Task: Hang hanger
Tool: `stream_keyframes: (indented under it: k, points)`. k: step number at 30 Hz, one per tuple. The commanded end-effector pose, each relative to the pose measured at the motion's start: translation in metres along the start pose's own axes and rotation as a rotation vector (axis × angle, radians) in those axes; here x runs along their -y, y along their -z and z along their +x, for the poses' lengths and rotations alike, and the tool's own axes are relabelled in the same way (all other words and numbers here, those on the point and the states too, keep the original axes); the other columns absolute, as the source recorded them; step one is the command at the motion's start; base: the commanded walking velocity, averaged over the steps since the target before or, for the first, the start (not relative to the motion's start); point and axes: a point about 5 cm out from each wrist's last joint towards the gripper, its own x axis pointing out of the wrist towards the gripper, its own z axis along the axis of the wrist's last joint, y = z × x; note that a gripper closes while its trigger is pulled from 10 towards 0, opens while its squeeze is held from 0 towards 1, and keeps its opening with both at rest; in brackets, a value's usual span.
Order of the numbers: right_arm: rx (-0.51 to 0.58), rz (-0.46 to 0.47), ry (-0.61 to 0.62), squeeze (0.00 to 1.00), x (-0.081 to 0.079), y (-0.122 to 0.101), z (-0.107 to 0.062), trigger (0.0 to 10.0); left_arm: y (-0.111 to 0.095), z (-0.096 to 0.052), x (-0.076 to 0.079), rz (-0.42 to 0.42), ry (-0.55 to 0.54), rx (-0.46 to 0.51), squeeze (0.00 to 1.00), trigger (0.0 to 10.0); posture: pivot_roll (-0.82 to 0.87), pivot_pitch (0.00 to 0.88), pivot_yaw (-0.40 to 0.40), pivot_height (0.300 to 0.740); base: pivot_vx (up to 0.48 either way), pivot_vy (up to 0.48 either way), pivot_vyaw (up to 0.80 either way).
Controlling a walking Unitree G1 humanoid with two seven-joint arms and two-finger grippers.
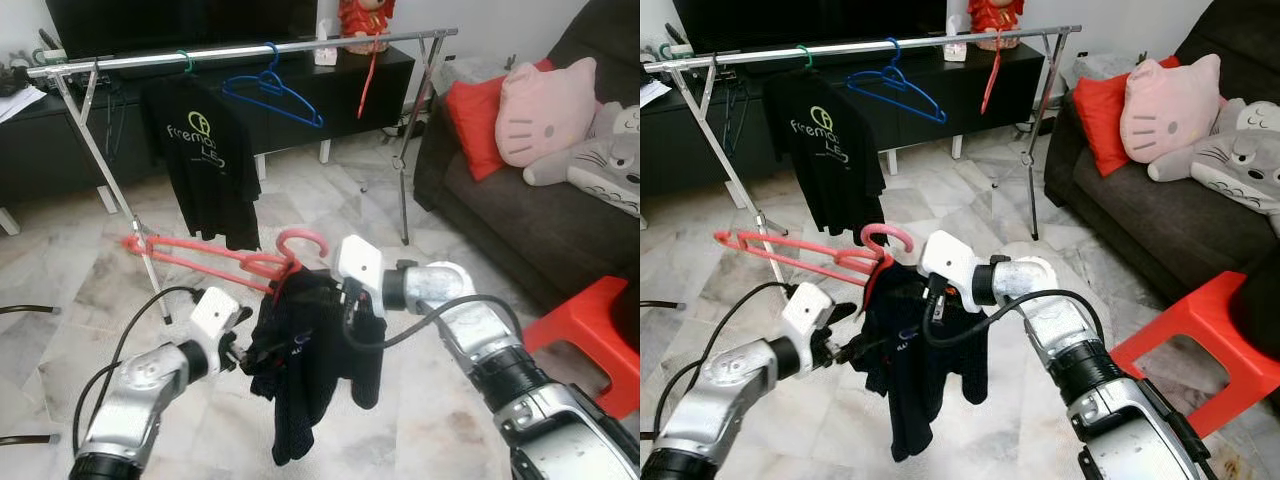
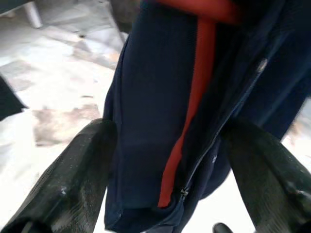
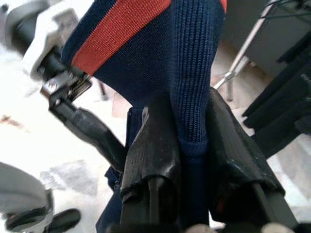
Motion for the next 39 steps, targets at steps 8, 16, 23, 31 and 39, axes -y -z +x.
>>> stream_keyframes:
  k: [8,16,23,31,39]
  points:
    - [0.074,-0.042,0.121,0.00,0.020,-0.023,-0.008,10.0,-0.006,0.002,-0.005,0.033,-0.138,0.002,0.00,10.0,-0.13,0.010,-0.054,0.740,0.000,0.000,0.00]
    - [0.055,-0.049,0.117,0.00,0.017,-0.019,-0.009,10.0,-0.008,0.005,-0.018,0.105,-0.250,-0.018,0.00,10.0,-0.13,0.000,-0.048,0.740,0.000,0.000,0.00]
    - [0.055,-0.055,0.109,0.00,0.016,-0.020,-0.009,10.0,-0.019,0.016,-0.012,0.081,-0.265,0.036,0.00,10.0,-0.14,0.010,-0.052,0.740,0.000,0.000,0.00]
    - [0.064,-0.043,0.141,0.00,0.018,-0.022,-0.004,10.0,-0.026,0.027,0.022,0.035,-0.134,0.075,0.00,10.0,-0.13,0.020,-0.053,0.740,0.000,0.000,0.00]
    - [0.084,-0.033,0.162,0.00,0.020,-0.028,0.003,10.0,-0.040,0.039,0.043,0.023,-0.085,0.119,0.00,10.0,-0.12,0.033,-0.050,0.740,0.000,0.000,0.00]
